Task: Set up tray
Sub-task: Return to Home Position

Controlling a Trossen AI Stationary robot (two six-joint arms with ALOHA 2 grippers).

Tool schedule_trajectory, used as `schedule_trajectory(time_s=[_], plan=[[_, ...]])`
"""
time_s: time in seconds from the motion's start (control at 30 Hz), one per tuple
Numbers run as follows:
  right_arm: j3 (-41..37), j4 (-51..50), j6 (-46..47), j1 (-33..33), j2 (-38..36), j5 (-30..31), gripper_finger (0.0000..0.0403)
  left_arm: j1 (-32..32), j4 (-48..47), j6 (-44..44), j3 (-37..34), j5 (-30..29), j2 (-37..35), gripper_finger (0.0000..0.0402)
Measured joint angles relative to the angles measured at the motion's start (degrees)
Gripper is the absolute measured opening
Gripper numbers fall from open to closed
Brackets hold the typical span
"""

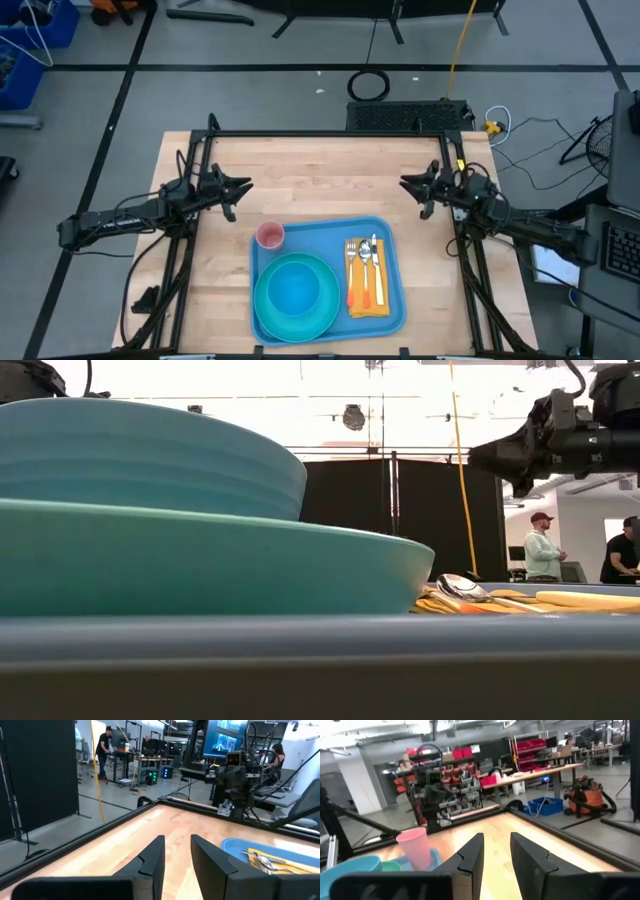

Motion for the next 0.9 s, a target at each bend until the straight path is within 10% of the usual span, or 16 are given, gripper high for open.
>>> schedule_trajectory(time_s=[0.5, 0.9], plan=[[-0.1, 11.3, -6.5, 15.9, 10.8, 14.0, 0.0076, 0.0, -2.6, 0.0, 0.0, -0.4, 0.0, 0.0097], [3.2, -1.4, -11.4, 21.9, 1.3, 19.2, 0.0056, -0.1, -2.9, -0.2, 0.0, -0.3, 0.0, 0.0097]])
